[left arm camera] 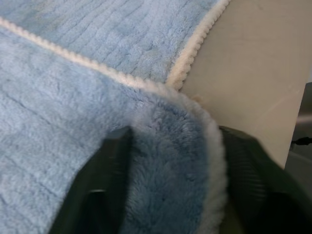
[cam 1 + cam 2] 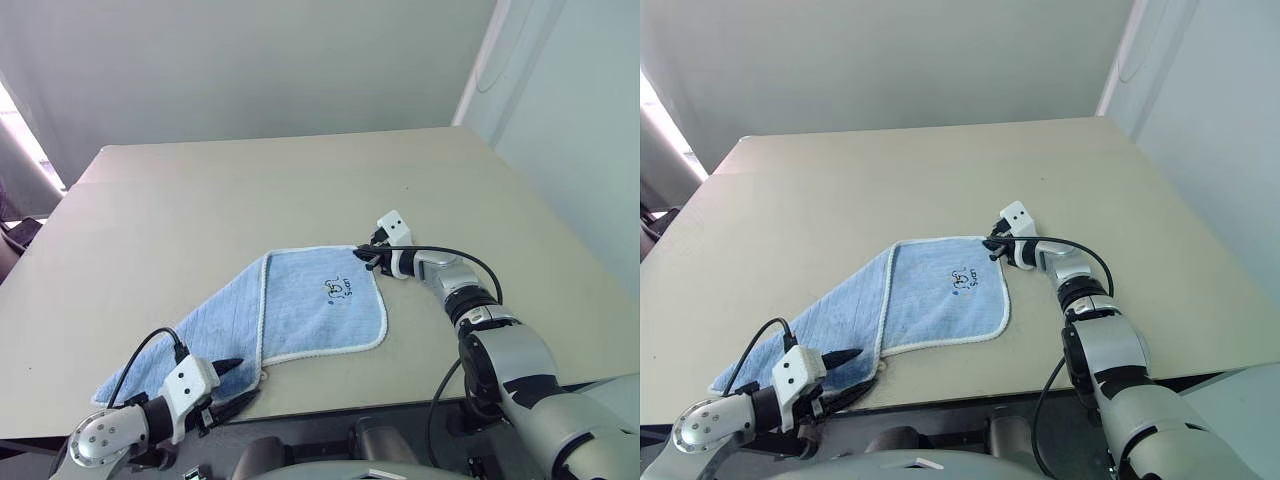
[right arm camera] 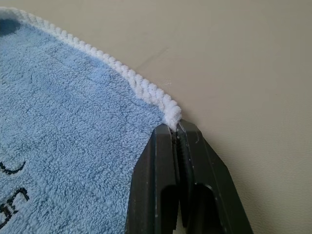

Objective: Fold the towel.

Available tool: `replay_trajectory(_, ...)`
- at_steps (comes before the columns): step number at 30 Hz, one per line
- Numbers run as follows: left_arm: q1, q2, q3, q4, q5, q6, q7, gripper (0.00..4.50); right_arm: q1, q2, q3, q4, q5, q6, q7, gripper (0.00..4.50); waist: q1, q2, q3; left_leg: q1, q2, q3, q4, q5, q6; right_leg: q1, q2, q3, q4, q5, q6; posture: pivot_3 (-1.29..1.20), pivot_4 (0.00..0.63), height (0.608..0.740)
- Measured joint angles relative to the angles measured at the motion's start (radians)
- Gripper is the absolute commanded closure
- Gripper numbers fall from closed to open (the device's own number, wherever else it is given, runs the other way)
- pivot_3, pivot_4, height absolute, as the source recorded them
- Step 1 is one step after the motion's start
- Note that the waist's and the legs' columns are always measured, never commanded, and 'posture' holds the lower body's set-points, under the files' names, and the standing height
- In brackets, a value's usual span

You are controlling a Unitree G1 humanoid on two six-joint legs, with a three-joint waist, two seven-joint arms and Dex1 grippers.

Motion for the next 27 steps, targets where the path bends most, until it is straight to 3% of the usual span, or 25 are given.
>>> replay_trajectory(5,0.008,0.01,0.049,-0.002,-0.041,0.025,-0.009,4.41,0.002,0.001,0.0,-0.003,0.001,0.0,0.005,4.5,0.0,0.0,0.0,0.0,0.0,0.0,0.0,0.0,0.0,0.0,0.0,0.0,0.0,0.0,0.0,0.0,0.0,0.74)
replay_trajectory(12,0.035,0.041,0.193,-0.082,-0.183,0.16,-0.017,4.47,0.014,0.002,0.0,-0.016,0.006,-0.001,0.04,4.5,-0.001,0.0,0.0,0.0,0.0,0.0,0.0,0.0,0.0,0.0,0.0,0.0,0.0,0.0,0.0,0.0,0.0,0.74)
replay_trajectory(16,0.026,0.065,0.341,-0.133,-0.317,0.258,-0.027,4.47,0.021,0.001,-0.006,-0.03,0.012,0.01,0.068,4.5,-0.001,0.0,0.0,0.0,0.0,0.0,0.0,0.0,0.0,0.0,0.001,0.0,0.0,0.0,0.0,0.0,0.0,0.74)
replay_trajectory(21,-0.097,0.098,0.486,-0.1,-0.436,0.371,0.017,4.47,0.03,0.0,-0.034,-0.073,0.055,0.046,0.11,4.5,-0.001,0.0,0.0,0.0,0.0,-0.001,0.0,0.0,0.0,0.0,0.002,-0.002,0.0,0.002,0.003,0.0,0.0,0.74)
replay_trajectory(27,-0.349,0.123,0.48,0.163,-0.372,0.398,0.098,4.47,0.024,-0.006,-0.1,-0.135,0.128,0.065,0.111,4.5,0.0,0.0,0.0,0.0,0.0,-0.001,0.0,0.0,-0.001,0.0,0.002,-0.003,0.001,0.002,0.004,0.0,0.0,0.74)
